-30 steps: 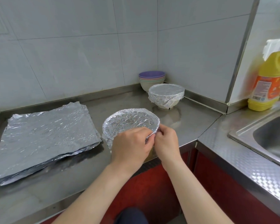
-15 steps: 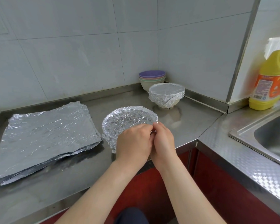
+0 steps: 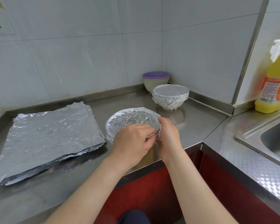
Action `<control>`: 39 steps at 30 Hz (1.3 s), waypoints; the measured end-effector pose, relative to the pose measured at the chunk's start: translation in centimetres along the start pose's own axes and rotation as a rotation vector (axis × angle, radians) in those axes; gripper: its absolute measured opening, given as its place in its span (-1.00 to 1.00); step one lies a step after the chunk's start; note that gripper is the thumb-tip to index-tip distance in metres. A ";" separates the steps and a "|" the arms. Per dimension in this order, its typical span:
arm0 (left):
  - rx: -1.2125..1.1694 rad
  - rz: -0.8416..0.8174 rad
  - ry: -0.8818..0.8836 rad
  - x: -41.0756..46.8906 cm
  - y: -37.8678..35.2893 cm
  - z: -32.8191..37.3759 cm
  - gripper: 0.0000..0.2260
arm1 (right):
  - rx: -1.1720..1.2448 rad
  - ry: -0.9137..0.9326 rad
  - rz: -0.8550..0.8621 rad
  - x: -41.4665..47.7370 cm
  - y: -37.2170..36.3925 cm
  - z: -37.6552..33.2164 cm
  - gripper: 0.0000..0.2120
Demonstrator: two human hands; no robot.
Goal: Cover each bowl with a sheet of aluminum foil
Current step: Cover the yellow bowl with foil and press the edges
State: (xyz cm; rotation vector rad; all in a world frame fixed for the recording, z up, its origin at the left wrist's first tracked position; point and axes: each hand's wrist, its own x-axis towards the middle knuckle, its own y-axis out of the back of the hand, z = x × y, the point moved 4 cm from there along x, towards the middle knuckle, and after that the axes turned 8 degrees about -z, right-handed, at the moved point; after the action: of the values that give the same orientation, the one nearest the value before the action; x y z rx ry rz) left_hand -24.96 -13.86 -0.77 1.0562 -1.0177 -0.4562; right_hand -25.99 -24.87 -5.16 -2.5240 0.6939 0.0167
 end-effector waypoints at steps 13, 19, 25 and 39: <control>-0.383 0.150 0.389 1.7 4.2 -7.2 -0.80 | -0.242 0.024 0.022 0.8 -0.8 -1.0 -0.56; -0.892 -0.044 0.647 2.1 1.4 -10.1 -0.65 | -0.331 0.028 0.019 0.7 -1.6 -1.4 -0.51; -0.854 0.084 0.721 1.4 0.7 -9.9 -0.69 | -0.453 0.035 0.040 1.2 -1.3 -1.6 -0.62; -0.909 -0.002 0.680 1.1 1.8 -10.7 -0.70 | -0.951 0.075 -0.193 3.3 -2.1 -5.5 -0.60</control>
State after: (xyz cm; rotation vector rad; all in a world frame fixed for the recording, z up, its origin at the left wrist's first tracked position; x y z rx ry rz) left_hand -15.43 -8.51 0.06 0.3246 -0.1358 -0.4438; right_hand -22.77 -27.52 0.16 -3.5076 0.5330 0.2356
